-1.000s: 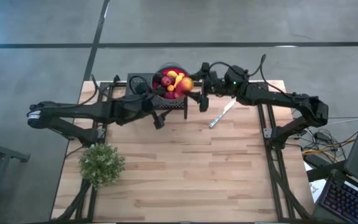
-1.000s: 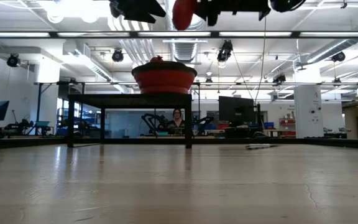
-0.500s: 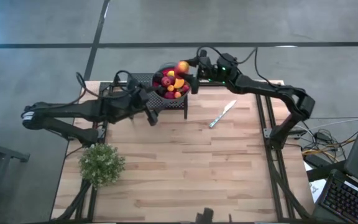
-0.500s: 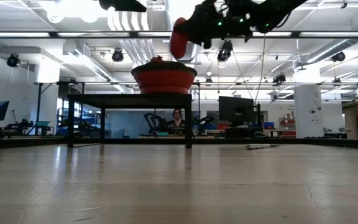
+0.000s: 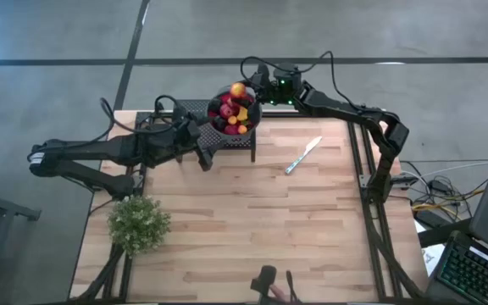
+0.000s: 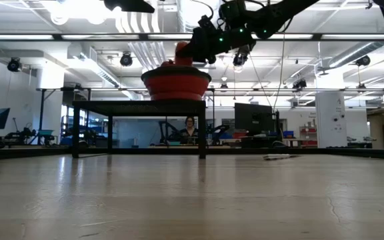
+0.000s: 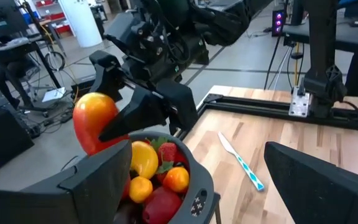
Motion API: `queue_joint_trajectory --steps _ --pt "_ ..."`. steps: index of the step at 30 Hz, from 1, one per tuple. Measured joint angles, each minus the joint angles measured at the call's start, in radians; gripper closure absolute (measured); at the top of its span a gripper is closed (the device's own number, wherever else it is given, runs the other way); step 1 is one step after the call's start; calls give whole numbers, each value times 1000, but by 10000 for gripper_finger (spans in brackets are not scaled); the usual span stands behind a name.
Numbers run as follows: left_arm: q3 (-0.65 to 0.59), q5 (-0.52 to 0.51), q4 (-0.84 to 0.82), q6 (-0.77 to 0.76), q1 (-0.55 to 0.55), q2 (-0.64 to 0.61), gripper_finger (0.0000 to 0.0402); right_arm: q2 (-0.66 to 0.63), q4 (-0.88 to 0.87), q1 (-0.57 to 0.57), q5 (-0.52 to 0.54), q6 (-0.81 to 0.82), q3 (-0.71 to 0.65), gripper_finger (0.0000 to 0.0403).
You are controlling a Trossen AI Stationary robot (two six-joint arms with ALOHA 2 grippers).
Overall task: Pick & Place Fruit
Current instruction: Put the orange mango into the red gray strainer bowl on the shelf
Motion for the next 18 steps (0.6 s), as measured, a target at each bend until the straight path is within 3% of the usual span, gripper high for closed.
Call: queue_joint_trajectory --steps 18 --pt "0 0 -12 0 0 0 30 0 -107 -8 -1 -49 -6 80"
